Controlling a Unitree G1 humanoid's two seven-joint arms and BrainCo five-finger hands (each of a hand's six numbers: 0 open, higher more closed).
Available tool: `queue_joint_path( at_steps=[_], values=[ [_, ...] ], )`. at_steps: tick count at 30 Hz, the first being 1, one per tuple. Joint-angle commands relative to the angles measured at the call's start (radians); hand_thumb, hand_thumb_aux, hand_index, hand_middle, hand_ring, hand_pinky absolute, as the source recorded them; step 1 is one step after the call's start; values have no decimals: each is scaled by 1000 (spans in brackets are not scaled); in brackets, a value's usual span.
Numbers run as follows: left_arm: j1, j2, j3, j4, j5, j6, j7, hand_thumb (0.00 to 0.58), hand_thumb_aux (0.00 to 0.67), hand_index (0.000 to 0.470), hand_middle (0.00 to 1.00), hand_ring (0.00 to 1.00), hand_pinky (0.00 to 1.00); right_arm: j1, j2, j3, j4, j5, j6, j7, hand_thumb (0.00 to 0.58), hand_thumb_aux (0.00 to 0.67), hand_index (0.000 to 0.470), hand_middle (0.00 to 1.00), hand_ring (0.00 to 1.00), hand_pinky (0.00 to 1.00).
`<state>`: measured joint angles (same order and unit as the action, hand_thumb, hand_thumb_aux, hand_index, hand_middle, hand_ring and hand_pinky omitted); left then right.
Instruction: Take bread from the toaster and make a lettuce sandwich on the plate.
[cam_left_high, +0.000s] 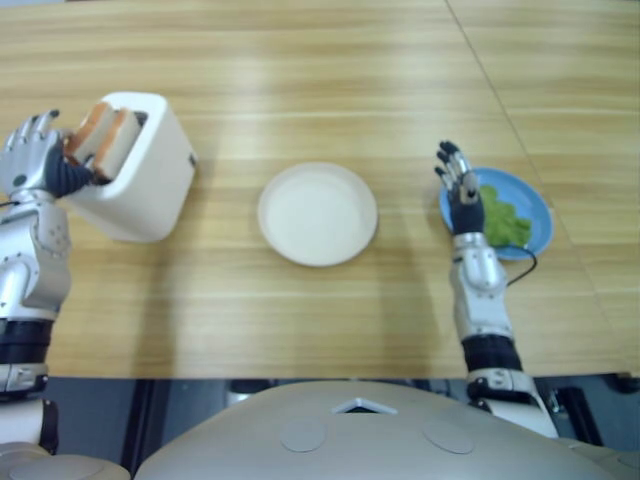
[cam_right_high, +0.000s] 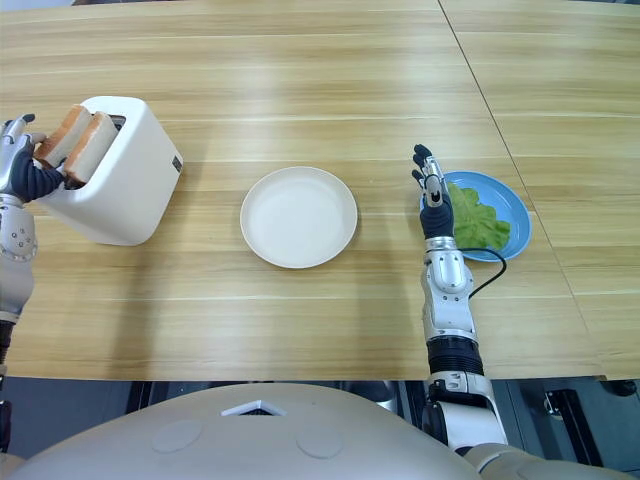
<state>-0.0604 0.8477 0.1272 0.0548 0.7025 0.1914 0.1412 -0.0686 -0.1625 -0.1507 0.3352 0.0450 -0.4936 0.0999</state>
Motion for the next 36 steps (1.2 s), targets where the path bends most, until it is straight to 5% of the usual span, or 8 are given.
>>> queue_joint_path(
  at_steps=[1, 4, 5, 11, 17, 25, 36],
  values=[
    [10, -18, 49, -98, 4, -26, 54, 580, 670, 460, 0, 0, 0, 5, 1, 8, -3, -9, 13, -4, 0, 0, 0, 0, 0, 0],
    [7, -39, 115, -175, -26, -74, 117, 580, 670, 460, 43, 43, 43, 8, 1, 8, -3, -11, 14, -4, 0, 0, 0, 0, 0, 0],
    [5, -52, 149, -207, -51, -99, 134, 580, 670, 460, 1000, 1000, 1000, 9, 1, 8, -2, -12, 14, -5, 0, 0, 0, 0, 0, 0],
    [-21, -130, 325, -419, -183, -213, 183, 580, 670, 460, 1000, 1000, 1000, 10, 5, 14, -2, -17, 17, -5, 0, 0, 0, 0, 0, 0],
    [-108, -336, 125, -424, -453, -264, 13, 580, 670, 460, 1000, 1000, 1000, 8, 9, 18, 1, -21, 20, -7, 0, 0, 0, 0, 0, 0],
    [-117, -638, -161, -103, -631, -307, -194, 580, 670, 460, 1000, 1000, 1000, 5, -1, 28, 2, -17, 31, 0, 0, 0, 0, 0, 0, 0],
    [-246, -737, -303, 448, -574, -402, -292, 580, 670, 460, 1000, 1000, 1000, 15, -9, 27, -10, -14, 43, -3, 0, 0, 0, 0, 0, 0]
  ],
)
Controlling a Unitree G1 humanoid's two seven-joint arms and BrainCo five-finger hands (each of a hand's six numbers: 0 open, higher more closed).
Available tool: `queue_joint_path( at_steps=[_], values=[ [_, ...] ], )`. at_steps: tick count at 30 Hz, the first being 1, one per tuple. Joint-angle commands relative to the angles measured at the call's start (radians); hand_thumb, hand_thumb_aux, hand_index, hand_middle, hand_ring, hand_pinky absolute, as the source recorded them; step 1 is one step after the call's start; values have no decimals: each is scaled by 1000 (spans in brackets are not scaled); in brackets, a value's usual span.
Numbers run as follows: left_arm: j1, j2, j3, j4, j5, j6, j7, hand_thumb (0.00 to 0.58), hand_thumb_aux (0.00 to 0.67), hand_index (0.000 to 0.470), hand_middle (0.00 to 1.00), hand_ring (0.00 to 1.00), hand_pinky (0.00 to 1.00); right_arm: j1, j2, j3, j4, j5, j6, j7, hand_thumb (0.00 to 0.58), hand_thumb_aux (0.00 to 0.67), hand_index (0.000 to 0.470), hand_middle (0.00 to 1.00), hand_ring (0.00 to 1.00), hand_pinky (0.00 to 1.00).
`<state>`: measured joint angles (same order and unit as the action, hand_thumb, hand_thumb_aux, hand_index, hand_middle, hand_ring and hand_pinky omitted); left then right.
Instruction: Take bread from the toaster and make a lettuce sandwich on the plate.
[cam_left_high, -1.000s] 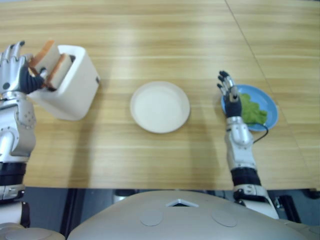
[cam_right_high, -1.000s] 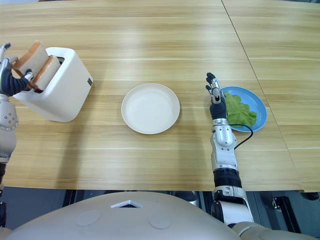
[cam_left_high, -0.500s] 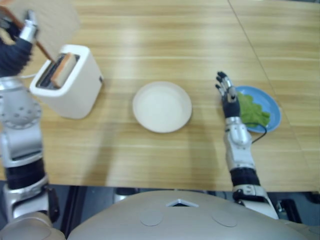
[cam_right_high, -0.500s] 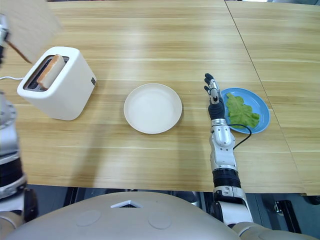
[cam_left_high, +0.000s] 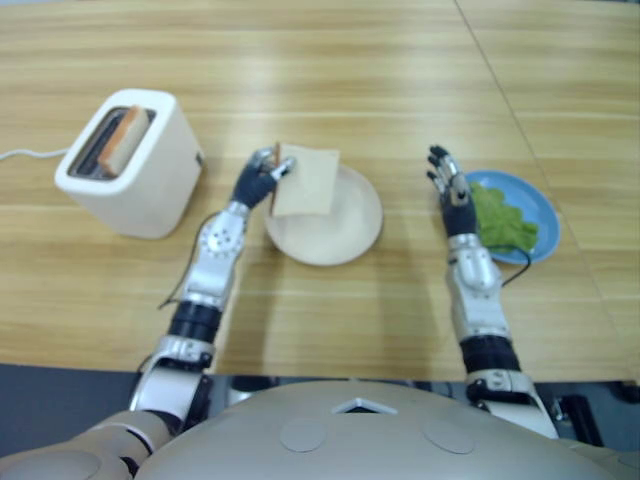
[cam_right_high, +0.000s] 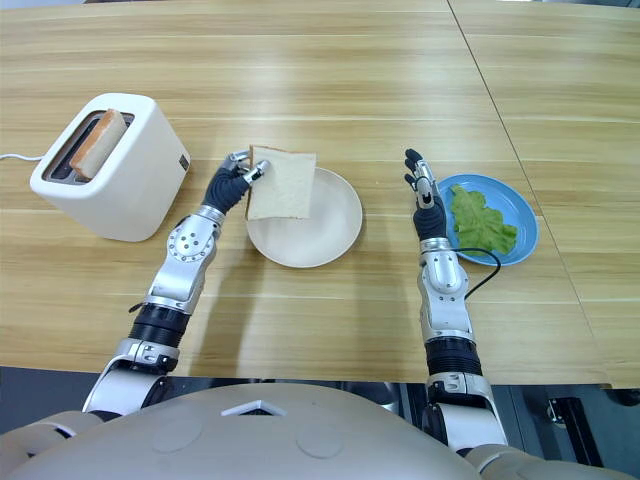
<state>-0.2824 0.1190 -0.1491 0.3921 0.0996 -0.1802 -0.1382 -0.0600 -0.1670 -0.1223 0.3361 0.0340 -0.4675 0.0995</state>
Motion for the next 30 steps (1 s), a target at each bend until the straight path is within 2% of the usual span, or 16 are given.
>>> queue_joint_path(
  at_steps=[1, 9, 10, 11, 12, 13, 14, 17, 21, 26, 30],
  values=[
    [-35, -10, -31, 141, 36, -41, -14, 580, 670, 460, 1000, 1000, 1000, 7, -5, -2, -12, -3, 18, -2, 0, 0, 0, 0, 0, 0],
    [-78, -4, -79, 226, 118, -79, -5, 580, 670, 460, 1000, 1000, 1000, 10, -7, 1, -19, -4, 24, 0, 0, 0, 0, 0, 0, 0],
    [-75, 8, -101, 214, 159, -73, 8, 576, 615, 422, 1000, 1000, 1000, 9, -7, 1, -20, -4, 24, 1, 0, 0, 0, 0, 0, 0],
    [-71, 22, -121, 199, 203, -63, 30, 523, 460, 316, 1000, 1000, 1000, 9, -7, 2, -21, -5, 25, 1, 0, 0, 0, 0, 0, 0],
    [-68, 31, -132, 187, 231, -55, 45, 523, 460, 316, 1000, 1000, 1000, 8, -7, 3, -22, -5, 25, 2, 0, 0, 0, 0, 0, 0],
    [-64, 47, -149, 171, 272, -35, 65, 387, 284, 195, 616, 616, 616, 8, -7, 3, -23, -5, 26, 3, 0, 0, 0, 0, 0, 0],
    [-57, 86, -190, 120, 383, 34, 96, 0, 0, 0, 0, 0, 0, 8, -9, 4, -26, -5, 27, 4, 0, 0, 0, 0, 0, 0],
    [-29, 169, -236, -73, 603, 182, 156, 0, 0, 0, 0, 0, 0, 12, -11, 5, -35, -7, 29, 3, 0, 0, 0, 0, 0, 0],
    [22, 246, -232, -357, 809, 299, 176, 0, 0, 0, 0, 0, 0, 22, -5, 11, -52, -14, 34, -2, 0, 0, 0, 0, 0, 0],
    [91, 296, -133, -669, 890, 342, 183, 0, 0, 0, 0, 0, 0, 29, -10, 16, -75, -27, 36, -4, 0, 0, 0, 0, 0, 0],
    [122, 292, -89, -739, 889, 302, 248, 0, 0, 0, 0, 0, 0, 37, -39, 7, -121, -82, 17, -29, 0, 0, 0, 0, 0, 0]
  ],
)
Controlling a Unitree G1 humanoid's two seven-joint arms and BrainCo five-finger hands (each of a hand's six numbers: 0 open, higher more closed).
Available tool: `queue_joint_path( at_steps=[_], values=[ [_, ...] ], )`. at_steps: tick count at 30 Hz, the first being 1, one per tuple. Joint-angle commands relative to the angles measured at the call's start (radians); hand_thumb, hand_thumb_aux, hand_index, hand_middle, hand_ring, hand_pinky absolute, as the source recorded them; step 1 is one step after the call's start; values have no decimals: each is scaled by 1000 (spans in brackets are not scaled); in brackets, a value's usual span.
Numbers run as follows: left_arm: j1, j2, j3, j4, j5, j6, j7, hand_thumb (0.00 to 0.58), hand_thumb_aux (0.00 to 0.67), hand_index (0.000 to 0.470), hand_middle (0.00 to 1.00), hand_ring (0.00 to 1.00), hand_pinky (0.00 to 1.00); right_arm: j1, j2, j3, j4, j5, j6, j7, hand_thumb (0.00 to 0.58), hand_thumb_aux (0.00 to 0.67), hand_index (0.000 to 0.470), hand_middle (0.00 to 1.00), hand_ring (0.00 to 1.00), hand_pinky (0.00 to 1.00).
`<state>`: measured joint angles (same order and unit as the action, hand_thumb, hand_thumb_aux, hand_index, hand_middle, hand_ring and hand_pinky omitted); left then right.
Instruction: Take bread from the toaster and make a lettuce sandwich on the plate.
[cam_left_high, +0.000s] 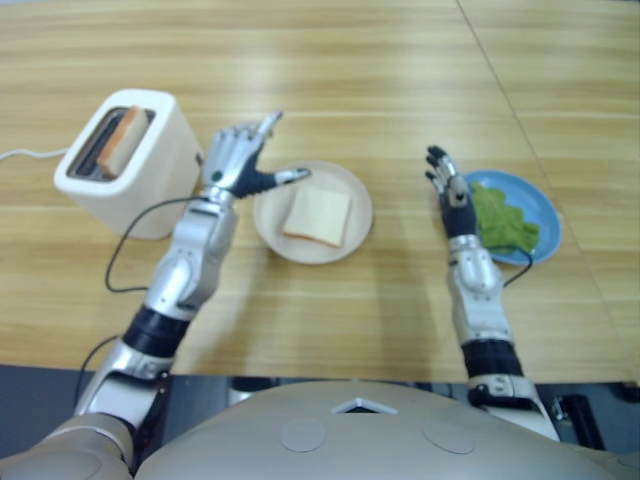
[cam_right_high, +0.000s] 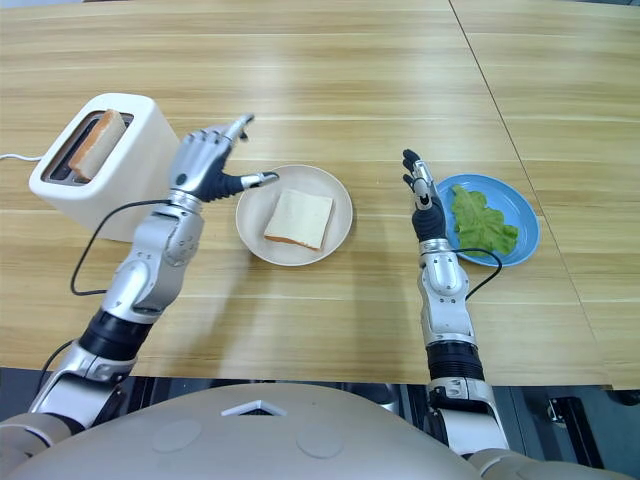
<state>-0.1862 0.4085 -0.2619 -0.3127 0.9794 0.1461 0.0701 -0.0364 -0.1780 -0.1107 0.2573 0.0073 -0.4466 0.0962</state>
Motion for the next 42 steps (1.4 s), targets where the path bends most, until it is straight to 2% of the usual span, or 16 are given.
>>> queue_joint_path(
  at_steps=[1, 4, 7, 9, 13, 15, 19, 28, 41, 42],
  values=[
    [34, -4, 21, -27, 1, -38, 55, 0, 0, 0, 0, 0, 0, 14, -46, -12, -61, -87, -11, -43, 0, 0, 0, 0, 0, 0],
    [61, -51, 16, 37, -94, -90, 83, 0, 0, 0, 0, 0, 0, 2, -171, -54, -99, -328, -20, -186, 0, 0, 0, 0, 0, 0],
    [75, -133, 49, 189, -322, -218, 101, 0, 0, 0, 0, 0, 0, -29, -368, -43, -38, -622, 54, -367, 0, 0, 0, 0, 0, 0],
    [73, -166, 69, 279, -420, -300, 116, 0, 0, 0, 0, 0, 0, -40, -456, -14, 10, -727, 92, -436, 0, 0, 0, 0, 0, 0],
    [55, -219, 93, 484, -548, -376, 103, 0, 0, 0, 0, 0, 0, -107, -662, 117, 256, -966, 239, -514, 0, 0, 0, 0, 0, 0],
    [57, -231, 105, 526, -586, -432, 114, 0, 0, 0, 0, 0, 0, -133, -710, 168, 372, -1002, 272, -529, 0, 0, 0, 0, 0, 0],
    [51, -242, 114, 592, -608, -484, 132, 0, 0, 0, 0, 0, 0, -151, -745, 240, 472, -1013, 311, -512, 0, 0, 0, 0, 0, 0],
    [41, -256, 103, 655, -592, -516, 143, 0, 0, 0, 0, 0, 0, -217, -665, 387, 700, -981, 310, -530, 0, 0, 0, 0, 0, 0],
    [39, -259, 103, 691, -577, -546, 178, 0, 0, 0, 0, 0, 0, -171, -686, 452, 613, -938, 309, -544, 0, 0, 0, 0, 0, 0],
    [38, -259, 103, 692, -577, -548, 180, 0, 0, 0, 0, 0, 0, -169, -687, 454, 611, -936, 309, -543, 436, 336, 231, 0, 0, 0]
  ],
)
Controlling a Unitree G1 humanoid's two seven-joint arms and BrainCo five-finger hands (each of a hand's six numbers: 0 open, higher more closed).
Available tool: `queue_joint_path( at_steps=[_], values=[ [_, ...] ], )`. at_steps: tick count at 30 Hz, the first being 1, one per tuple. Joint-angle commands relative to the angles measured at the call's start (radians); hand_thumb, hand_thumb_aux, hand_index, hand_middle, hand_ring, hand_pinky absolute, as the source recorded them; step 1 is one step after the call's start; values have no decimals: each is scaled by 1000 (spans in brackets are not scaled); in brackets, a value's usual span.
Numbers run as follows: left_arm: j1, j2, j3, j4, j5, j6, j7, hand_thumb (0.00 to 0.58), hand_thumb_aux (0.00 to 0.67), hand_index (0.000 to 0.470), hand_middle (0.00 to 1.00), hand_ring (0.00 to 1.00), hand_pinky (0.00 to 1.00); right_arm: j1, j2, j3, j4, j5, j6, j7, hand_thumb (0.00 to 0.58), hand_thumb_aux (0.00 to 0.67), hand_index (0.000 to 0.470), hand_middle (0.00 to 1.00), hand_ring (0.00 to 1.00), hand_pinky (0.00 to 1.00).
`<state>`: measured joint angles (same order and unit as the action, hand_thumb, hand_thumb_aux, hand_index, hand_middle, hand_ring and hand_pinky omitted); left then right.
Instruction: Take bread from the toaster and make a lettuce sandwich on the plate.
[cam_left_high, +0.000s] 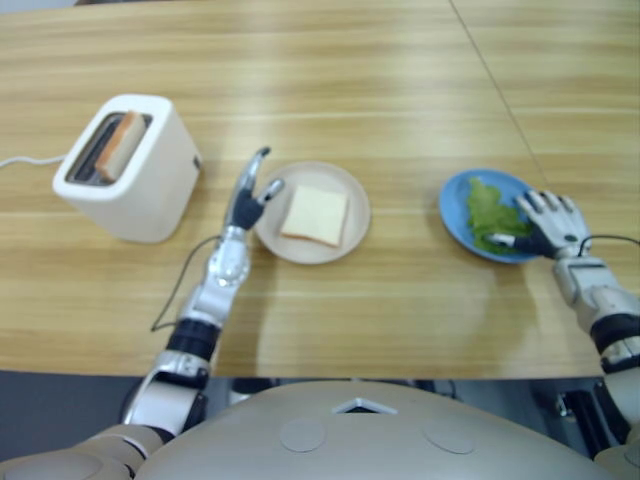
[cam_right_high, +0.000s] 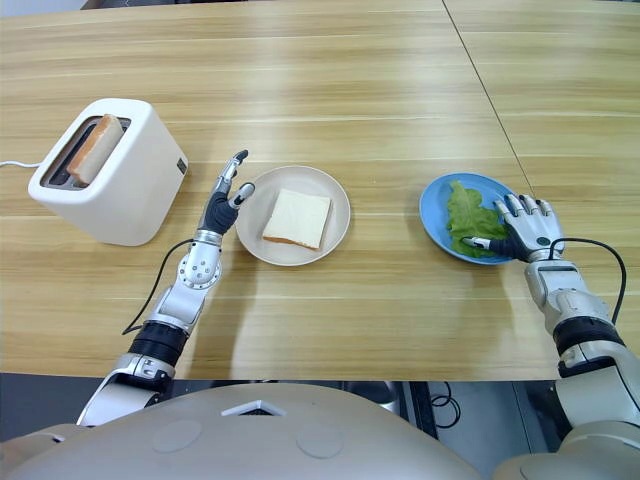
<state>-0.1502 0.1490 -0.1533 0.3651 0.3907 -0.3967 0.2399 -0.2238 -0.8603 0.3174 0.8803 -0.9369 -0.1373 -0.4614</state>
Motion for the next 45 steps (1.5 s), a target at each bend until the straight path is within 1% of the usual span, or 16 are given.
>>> queue_joint_path(
  at_steps=[1, 2, 3, 4, 5, 6, 23, 24, 25, 26, 30, 36, 38, 40, 43, 45],
  values=[
    [2, 1, -6, 15, 13, -6, 11, 0, 0, 0, 0, 0, 0, 20, -6, 26, -14, 11, 1, 14, 436, 336, 231, 0, 0, 0],
    [1, 1, -7, 16, 14, -6, 12, 0, 0, 0, 0, 0, 0, 25, -9, 25, -23, 14, 1, 15, 449, 352, 242, 0, 0, 0],
    [0, 2, -7, 17, 15, -6, 13, 0, 0, 0, 0, 0, 0, 31, -13, 23, -38, 19, 3, 15, 554, 528, 363, 0, 0, 0],
    [-1, 2, -8, 19, 15, -5, 12, 0, 0, 0, 0, 0, 0, 41, -18, 17, -56, 25, 5, 15, 568, 573, 393, 0, 0, 0],
    [-1, 3, -8, 20, 15, -5, 12, 0, 0, 0, 0, 0, 0, 49, -23, 12, -74, 31, 8, 16, 568, 573, 393, 0, 0, 0],
    [-1, 3, -8, 20, 15, -6, 13, 0, 0, 0, 0, 0, 0, 56, -27, 8, -91, 37, 11, 18, 580, 670, 460, 0, 0, 0],
    [-12, 7, -8, 53, 19, -10, 17, 0, 0, 0, 0, 0, 0, 106, -49, -16, -164, 107, 4, 66, 580, 670, 460, 0, 0, 0],
    [-13, 7, -8, 54, 20, -11, 17, 0, 0, 0, 0, 0, 0, 112, -52, -25, -174, 117, 2, 62, 580, 670, 460, 529, 529, 529],
    [-13, 8, -8, 56, 20, -12, 17, 0, 0, 0, 0, 0, 0, 119, -55, -37, -191, 127, 1, 55, 580, 670, 460, 529, 529, 529],
    [-12, 8, -7, 56, 20, -12, 18, 0, 0, 0, 0, 0, 0, 128, -60, -48, -214, 135, 0, 48, 580, 670, 460, 1000, 1000, 1000],
    [-12, 11, -3, 58, 16, -15, 18, 0, 0, 0, 0, 0, 0, 190, -82, -114, -383, 148, 13, 22, 580, 670, 460, 1000, 1000, 1000],
    [-14, 21, 10, 54, 6, -20, 19, 0, 0, 0, 0, 0, 0, 268, -67, -209, -741, 121, 60, 61, 580, 670, 460, 1000, 1000, 1000],
    [-15, 23, 13, 56, 3, -20, 19, 0, 0, 0, 0, 0, 0, 252, -52, -215, -854, 105, 76, 105, 580, 670, 460, 1000, 1000, 1000],
    [-17, 25, 15, 57, 1, -21, 21, 0, 0, 0, 0, 0, 0, 192, -11, -181, -944, 73, 81, 159, 580, 670, 460, 1000, 1000, 1000],
    [-20, 26, 15, 61, -1, -23, 21, 0, 0, 0, 0, 0, 0, 124, 49, -137, -987, 35, 71, 205, 580, 670, 460, 1000, 1000, 1000],
    [-25, 24, 19, 69, -11, -25, 19, 0, 0, 0, 0, 0, 0, 48, 122, -64, -976, -5, 55, 242, 580, 670, 460, 1000, 1000, 1000]
  ],
)
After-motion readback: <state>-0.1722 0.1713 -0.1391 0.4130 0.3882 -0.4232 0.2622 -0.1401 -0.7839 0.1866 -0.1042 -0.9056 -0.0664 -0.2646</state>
